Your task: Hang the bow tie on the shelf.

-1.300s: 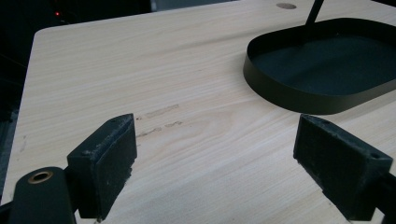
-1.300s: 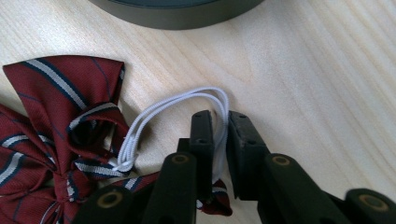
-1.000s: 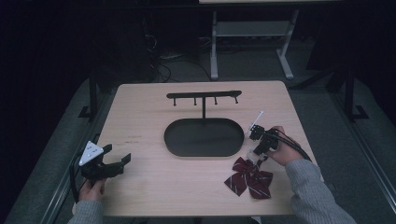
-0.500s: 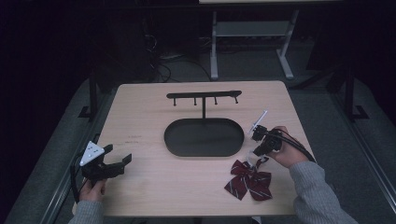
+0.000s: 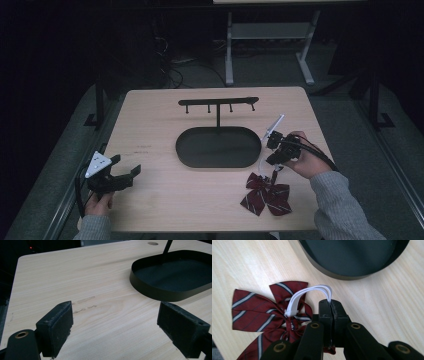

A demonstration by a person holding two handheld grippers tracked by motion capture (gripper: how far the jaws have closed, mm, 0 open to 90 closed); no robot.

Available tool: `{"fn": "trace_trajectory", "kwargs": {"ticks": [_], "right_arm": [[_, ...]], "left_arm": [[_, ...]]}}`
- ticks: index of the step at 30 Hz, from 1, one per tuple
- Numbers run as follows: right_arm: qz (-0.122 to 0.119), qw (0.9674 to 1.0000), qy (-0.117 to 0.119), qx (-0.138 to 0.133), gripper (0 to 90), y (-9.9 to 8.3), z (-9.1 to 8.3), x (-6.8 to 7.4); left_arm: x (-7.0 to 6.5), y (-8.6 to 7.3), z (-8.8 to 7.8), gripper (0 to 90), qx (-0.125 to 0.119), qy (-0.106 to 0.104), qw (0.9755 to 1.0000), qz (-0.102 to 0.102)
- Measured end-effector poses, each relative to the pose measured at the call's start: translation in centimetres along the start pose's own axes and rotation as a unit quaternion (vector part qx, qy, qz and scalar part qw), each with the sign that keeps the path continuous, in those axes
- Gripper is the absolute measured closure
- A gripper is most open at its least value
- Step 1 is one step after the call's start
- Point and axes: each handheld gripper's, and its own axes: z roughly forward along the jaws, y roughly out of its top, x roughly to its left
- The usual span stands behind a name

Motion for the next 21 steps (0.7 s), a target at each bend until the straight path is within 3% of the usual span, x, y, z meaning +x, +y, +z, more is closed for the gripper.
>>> {"fn": "trace_trajectory", "kwargs": {"ticks": [21], "right_arm": [[-0.038, 0.9992, 0.000, -0.007, 87.5, 1.8, -2.7, 2.1]], "left_arm": [[-0.1, 0.0, 0.0, 12.9, 0.000, 0.001, 1.0000, 0.003]]}}
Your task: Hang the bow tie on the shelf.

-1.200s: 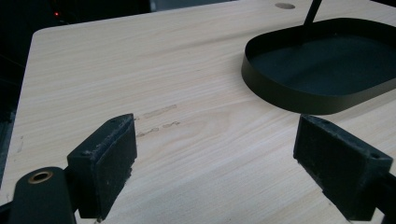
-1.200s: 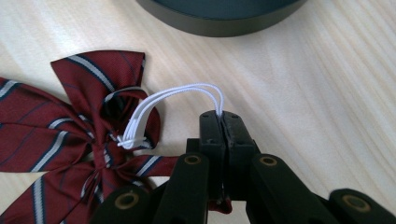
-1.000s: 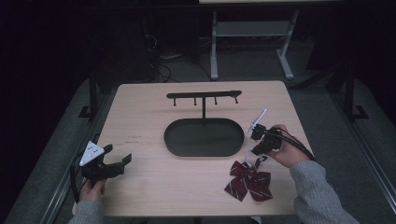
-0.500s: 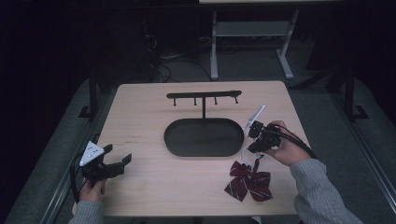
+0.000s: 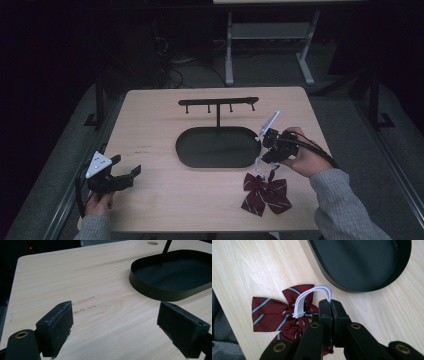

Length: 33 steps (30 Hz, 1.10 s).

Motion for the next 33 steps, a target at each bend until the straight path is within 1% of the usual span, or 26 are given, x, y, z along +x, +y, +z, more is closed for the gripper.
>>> {"fn": "trace_trajectory", "kwargs": {"ticks": [2, 10, 16, 18, 21, 22, 25, 33], "right_arm": [[-0.008, 1.0000, -0.001, -0.004, 87.5, 0.3, -0.3, 0.2], [-0.018, 0.9998, -0.001, -0.009, 87.5, 0.9, -1.2, 0.8], [-0.032, 0.9994, -0.004, -0.010, 87.5, 1.4, -1.7, 1.2], [-0.030, 0.9995, -0.002, -0.011, 87.5, 1.5, -1.8, 1.3], [-0.035, 0.9993, -0.001, -0.014, 87.5, 1.7, -2.1, 1.4], [-0.040, 0.9991, -0.004, -0.014, 87.5, 1.9, -2.2, 1.5], [-0.044, 0.9989, -0.009, -0.013, 87.5, 2.1, -2.4, 1.7], [-0.056, 0.9982, -0.012, -0.019, 87.6, 3.2, -3.5, 2.2]], "left_arm": [[0.0, 0.0, 0.0, 12.8, 0.000, 0.002, 1.0000, 0.000], [0.0, 0.0, -0.1, 12.9, 0.000, 0.004, 1.0000, 0.000], [0.0, 0.0, -0.1, 12.8, 0.000, 0.005, 1.0000, 0.000], [0.0, 0.0, -0.1, 12.8, -0.001, 0.006, 1.0000, -0.004], [0.1, 0.0, 0.0, 12.8, -0.001, 0.007, 1.0000, -0.002], [0.1, 0.0, 0.0, 12.9, 0.001, 0.007, 1.0000, 0.000], [0.1, 0.0, 0.0, 12.8, 0.003, 0.006, 1.0000, 0.002], [0.2, 0.0, 0.0, 12.8, -0.002, 0.006, 1.0000, -0.002]]}}
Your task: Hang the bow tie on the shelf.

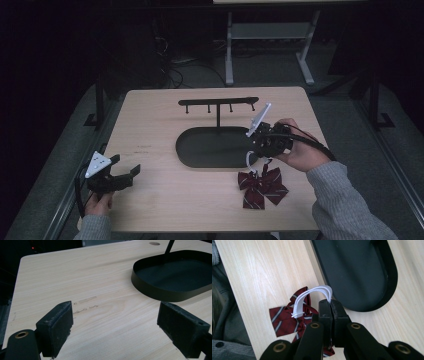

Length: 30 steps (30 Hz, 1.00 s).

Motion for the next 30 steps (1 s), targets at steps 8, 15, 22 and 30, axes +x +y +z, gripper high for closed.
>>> {"fn": "trace_trajectory", "kwargs": {"ticks": [8, 15, 22, 30], "right_arm": [[-0.009, 0.9999, -0.008, -0.004, 87.5, 1.0, -0.7, 0.1], [-0.016, 0.9998, -0.013, -0.006, 87.6, 2.3, -1.3, -0.1], [-0.019, 0.9997, -0.015, -0.008, 87.5, 3.2, -1.7, -0.3], [-0.025, 0.9995, -0.019, -0.003, 87.6, 4.1, -2.0, -0.8]], "left_arm": [[0.1, 0.0, 0.0, 12.8, -0.002, -0.001, 1.0000, -0.001], [0.2, 0.0, -0.2, 12.8, -0.004, 0.000, 1.0000, -0.003], [0.1, 0.0, -0.2, 12.8, -0.004, -0.001, 1.0000, -0.002], [0.3, 0.0, -0.2, 12.8, -0.006, 0.001, 1.0000, -0.005]]}}
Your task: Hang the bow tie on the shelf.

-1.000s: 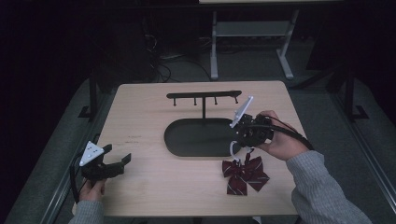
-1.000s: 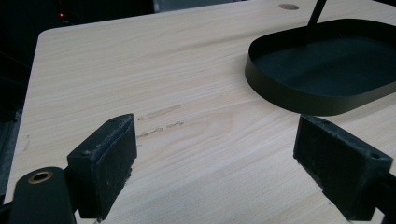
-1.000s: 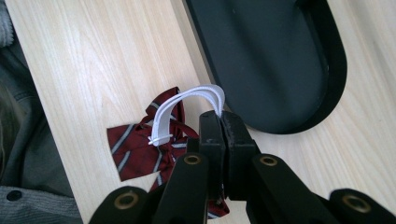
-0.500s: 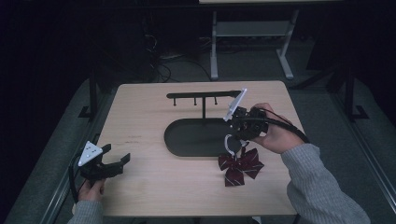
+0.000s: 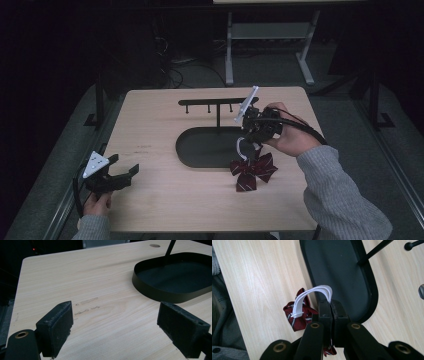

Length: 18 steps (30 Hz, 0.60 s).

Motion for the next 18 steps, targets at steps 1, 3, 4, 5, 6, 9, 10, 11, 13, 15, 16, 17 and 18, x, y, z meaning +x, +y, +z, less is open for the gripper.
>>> {"fn": "trace_trajectory", "kwargs": {"ticks": [1, 3, 4, 5, 6, 9, 10, 11, 13, 15, 16, 17, 18], "right_arm": [[0.000, 1.0000, 0.000, 0.000, 87.6, 0.1, 0.0, -0.1], [0.002, 1.0000, 0.000, 0.005, 87.6, 0.5, -0.1, -0.3], [0.002, 1.0000, 0.000, 0.005, 87.6, 0.5, -0.1, -0.3], [0.002, 1.0000, 0.001, 0.004, 87.6, 0.6, -0.1, -0.4], [0.002, 1.0000, 0.003, 0.004, 87.6, 0.6, -0.1, -0.5], [0.002, 1.0000, 0.003, 0.004, 87.6, 0.9, -0.1, -0.8], [-0.001, 1.0000, 0.003, 0.005, 87.6, 1.0, -0.1, -0.9], [-0.002, 1.0000, 0.003, 0.004, 87.6, 1.1, -0.1, -0.9], [0.002, 1.0000, 0.004, 0.005, 87.5, 1.3, -0.2, -1.0], [0.003, 1.0000, 0.004, 0.005, 87.6, 1.4, -0.3, -1.1], [0.002, 1.0000, 0.004, 0.005, 87.6, 1.6, -0.3, -1.2], [0.001, 1.0000, 0.004, 0.005, 87.6, 1.6, -0.3, -1.3], [0.001, 1.0000, 0.005, 0.003, 87.6, 1.7, -0.3, -1.3]], "left_arm": [[0.0, 0.0, 0.0, 12.8, 0.000, 0.000, 1.0000, 0.000], [0.0, 0.0, 0.0, 12.9, 0.001, 0.000, 1.0000, 0.001], [0.0, 0.0, 0.0, 12.9, 0.000, 0.000, 1.0000, 0.001], [0.0, 0.0, 0.0, 12.8, 0.000, 0.000, 1.0000, 0.001], [0.0, 0.0, 0.0, 12.8, 0.000, 0.000, 1.0000, 0.001], [0.1, 0.0, 0.0, 12.9, -0.001, -0.001, 1.0000, 0.002], [0.1, 0.0, 0.0, 12.8, 0.000, -0.001, 1.0000, 0.002], [0.1, 0.0, 0.0, 12.9, -0.001, 0.000, 1.0000, -0.001], [0.1, 0.0, -0.1, 12.9, -0.001, 0.000, 1.0000, -0.002], [0.1, 0.0, -0.1, 12.8, -0.003, 0.000, 1.0000, -0.003], [0.1, 0.0, -0.1, 12.8, -0.003, 0.000, 1.0000, -0.003], [0.1, 0.0, -0.1, 12.8, -0.003, 0.000, 1.0000, -0.003], [0.1, 0.0, -0.1, 12.8, -0.003, 0.000, 1.0000, -0.003]]}}
